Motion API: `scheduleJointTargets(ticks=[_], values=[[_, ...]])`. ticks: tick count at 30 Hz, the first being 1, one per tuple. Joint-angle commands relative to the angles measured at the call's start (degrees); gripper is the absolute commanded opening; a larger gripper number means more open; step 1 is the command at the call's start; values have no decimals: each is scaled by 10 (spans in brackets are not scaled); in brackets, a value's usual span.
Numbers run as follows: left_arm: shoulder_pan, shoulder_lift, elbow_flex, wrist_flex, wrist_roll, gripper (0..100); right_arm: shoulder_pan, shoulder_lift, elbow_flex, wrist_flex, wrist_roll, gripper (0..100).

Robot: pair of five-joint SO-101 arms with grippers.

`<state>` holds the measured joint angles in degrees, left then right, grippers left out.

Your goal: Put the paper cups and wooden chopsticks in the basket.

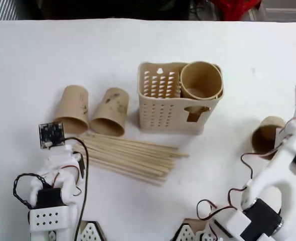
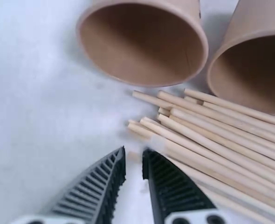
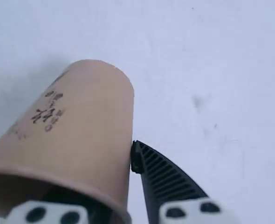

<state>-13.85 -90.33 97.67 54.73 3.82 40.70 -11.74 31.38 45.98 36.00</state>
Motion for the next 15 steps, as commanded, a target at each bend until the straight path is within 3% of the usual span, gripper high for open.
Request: scheduleJointTargets(ticks=[1, 7, 15], values=[[-1, -5, -3, 3, 4, 85, -30, -11, -157, 167, -54, 15], [-1, -5, -3, 3, 4, 85, -70, -11, -358, 356, -153, 15], [-1, -5, -3, 3, 4, 85, -178, -10, -643, 526, -208, 15]])
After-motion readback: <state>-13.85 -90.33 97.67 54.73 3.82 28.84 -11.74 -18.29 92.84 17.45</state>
